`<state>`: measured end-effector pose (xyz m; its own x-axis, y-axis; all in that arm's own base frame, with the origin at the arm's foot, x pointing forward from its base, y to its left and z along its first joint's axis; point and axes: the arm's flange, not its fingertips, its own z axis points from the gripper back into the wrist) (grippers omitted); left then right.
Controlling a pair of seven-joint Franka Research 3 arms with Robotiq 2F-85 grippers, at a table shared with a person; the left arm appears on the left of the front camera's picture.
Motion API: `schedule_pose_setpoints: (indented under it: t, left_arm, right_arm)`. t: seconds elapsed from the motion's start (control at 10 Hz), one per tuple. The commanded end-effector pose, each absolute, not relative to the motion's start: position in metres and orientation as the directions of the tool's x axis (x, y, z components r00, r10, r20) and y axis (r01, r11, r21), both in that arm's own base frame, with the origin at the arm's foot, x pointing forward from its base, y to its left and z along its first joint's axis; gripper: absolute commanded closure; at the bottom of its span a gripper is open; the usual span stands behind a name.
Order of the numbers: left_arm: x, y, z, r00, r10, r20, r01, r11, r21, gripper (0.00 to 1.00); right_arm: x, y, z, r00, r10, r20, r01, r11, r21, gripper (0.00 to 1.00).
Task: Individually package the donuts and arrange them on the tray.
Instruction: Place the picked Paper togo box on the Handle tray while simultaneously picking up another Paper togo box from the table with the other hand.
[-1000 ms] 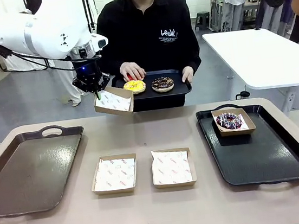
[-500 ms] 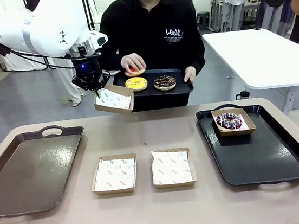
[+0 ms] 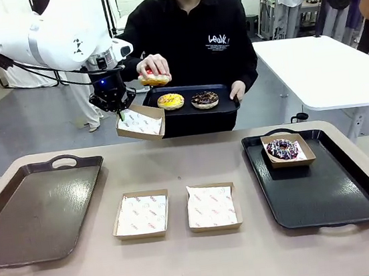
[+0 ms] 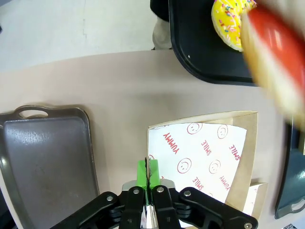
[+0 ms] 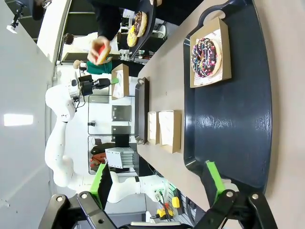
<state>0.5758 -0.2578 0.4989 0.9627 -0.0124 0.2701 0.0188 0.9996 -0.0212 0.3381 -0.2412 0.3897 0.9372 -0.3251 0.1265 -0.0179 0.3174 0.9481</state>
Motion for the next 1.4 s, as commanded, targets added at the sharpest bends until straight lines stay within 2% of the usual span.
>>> schedule_pose_setpoints:
  t: [0.0,1.3]
  left_arm:
    - [0.5735,-0.2549,0.5005,0.963,-0.009,0.269,0.017,1.0,-0.025,1.0]
    - [0.5735,-0.2549,0.5005,0.963,-0.009,0.269,0.017,1.0,-0.025,1.0]
  right_arm:
    - [0.3333,-0.2367,0.3897,0.934,-0.334,0.128,-0.011,0.33,0.944,0.0]
    - [0.3333,-0.2367,0.3897,0.934,-0.334,0.128,-0.011,0.33,0.944,0.0]
